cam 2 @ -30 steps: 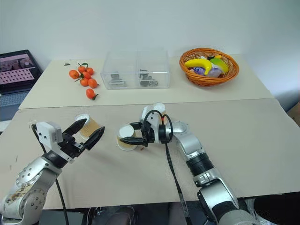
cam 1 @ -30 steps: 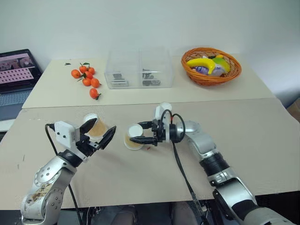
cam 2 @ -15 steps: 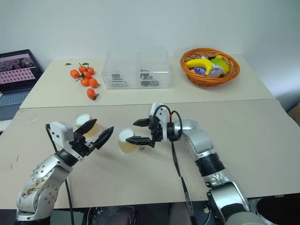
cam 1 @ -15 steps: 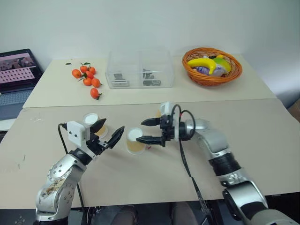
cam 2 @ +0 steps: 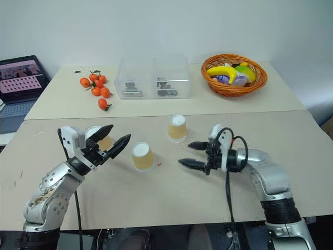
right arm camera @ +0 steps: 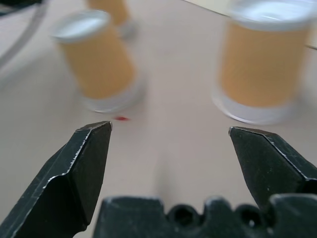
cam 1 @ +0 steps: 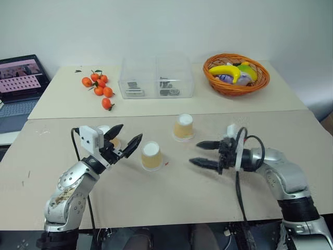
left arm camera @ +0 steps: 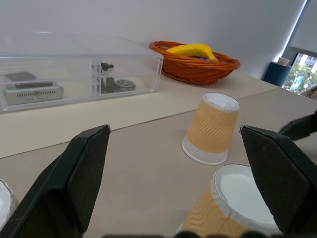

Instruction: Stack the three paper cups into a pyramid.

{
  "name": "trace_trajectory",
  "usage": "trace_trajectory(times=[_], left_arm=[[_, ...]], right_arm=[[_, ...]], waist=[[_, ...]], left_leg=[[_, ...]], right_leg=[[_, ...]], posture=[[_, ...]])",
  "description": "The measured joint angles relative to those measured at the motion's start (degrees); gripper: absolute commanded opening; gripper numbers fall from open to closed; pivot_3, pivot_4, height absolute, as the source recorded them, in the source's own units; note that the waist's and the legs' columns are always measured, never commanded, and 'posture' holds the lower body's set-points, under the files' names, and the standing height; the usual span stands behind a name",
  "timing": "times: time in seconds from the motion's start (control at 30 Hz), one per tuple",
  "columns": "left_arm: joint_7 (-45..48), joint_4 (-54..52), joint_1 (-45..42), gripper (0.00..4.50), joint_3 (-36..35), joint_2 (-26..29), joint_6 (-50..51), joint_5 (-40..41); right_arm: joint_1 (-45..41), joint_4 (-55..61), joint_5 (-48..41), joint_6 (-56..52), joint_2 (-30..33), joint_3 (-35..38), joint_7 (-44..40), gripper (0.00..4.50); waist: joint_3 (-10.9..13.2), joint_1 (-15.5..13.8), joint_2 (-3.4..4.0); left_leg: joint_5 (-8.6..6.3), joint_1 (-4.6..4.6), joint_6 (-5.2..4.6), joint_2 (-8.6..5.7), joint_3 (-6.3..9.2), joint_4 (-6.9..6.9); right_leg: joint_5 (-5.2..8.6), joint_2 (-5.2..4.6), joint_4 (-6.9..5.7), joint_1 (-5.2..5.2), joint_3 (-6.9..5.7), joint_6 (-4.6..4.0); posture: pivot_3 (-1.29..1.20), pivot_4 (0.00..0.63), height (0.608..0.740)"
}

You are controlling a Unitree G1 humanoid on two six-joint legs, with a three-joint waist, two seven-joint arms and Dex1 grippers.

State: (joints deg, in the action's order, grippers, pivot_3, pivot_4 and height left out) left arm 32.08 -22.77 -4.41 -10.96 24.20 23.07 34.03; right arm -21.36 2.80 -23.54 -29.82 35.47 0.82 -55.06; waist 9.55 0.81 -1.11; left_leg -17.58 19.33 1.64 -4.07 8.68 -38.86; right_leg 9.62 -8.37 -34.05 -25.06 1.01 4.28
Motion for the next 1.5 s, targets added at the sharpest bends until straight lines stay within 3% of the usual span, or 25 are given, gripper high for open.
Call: trace_trajectory(times=[0.27,0.67,0.9,1.5], left_arm=[[5.2,-6.6,7.4,4.50,-3.1,7.9,4.7,5.9],[4.6,-11.2,11.1,4.50,-5.4,8.9,5.9,8.5],[4.3,-15.3,16.3,4.50,-5.5,9.2,6.9,9.1],[-1.5,-18.0,16.3,4.50,-5.2,7.5,7.1,10.3]], right_arm=[[-4.9,-6.2,2.8,6.2,-0.7,-0.3,0.3,4.47],[-16.0,-17.7,6.7,12.2,-8.6,-6.2,-1.8,4.47],[-22.8,-30.1,9.0,18.8,-10.2,-6.5,-3.5,4.47],[-32.6,-50.0,12.2,30.9,-18.2,-6.3,-3.2,4.47]], waist=[[0.0,0.3,0.00],[0.0,0.2,0.01],[0.0,0.5,0.02],[0.0,1.8,0.04]], left_leg=[[-0.04,-0.03,-0.07,0.02,-0.07,0.03],[-0.01,-0.01,-0.02,0.02,-0.08,0.04],[-0.01,-0.02,-0.02,0.03,-0.08,0.06],[0.02,-0.04,0.04,0.04,-0.08,0.06]], right_leg=[[0.00,0.01,0.00,-0.02,0.10,0.00],[0.00,0.01,0.03,-0.05,0.11,-0.01],[0.00,0.02,0.02,-0.06,0.12,-0.02],[-0.02,0.04,-0.01,-0.08,0.16,-0.05]], posture=[[0.00,0.150,0.738],[0.00,0.150,0.738],[0.00,0.150,0.738],[0.00,0.150,0.738]])
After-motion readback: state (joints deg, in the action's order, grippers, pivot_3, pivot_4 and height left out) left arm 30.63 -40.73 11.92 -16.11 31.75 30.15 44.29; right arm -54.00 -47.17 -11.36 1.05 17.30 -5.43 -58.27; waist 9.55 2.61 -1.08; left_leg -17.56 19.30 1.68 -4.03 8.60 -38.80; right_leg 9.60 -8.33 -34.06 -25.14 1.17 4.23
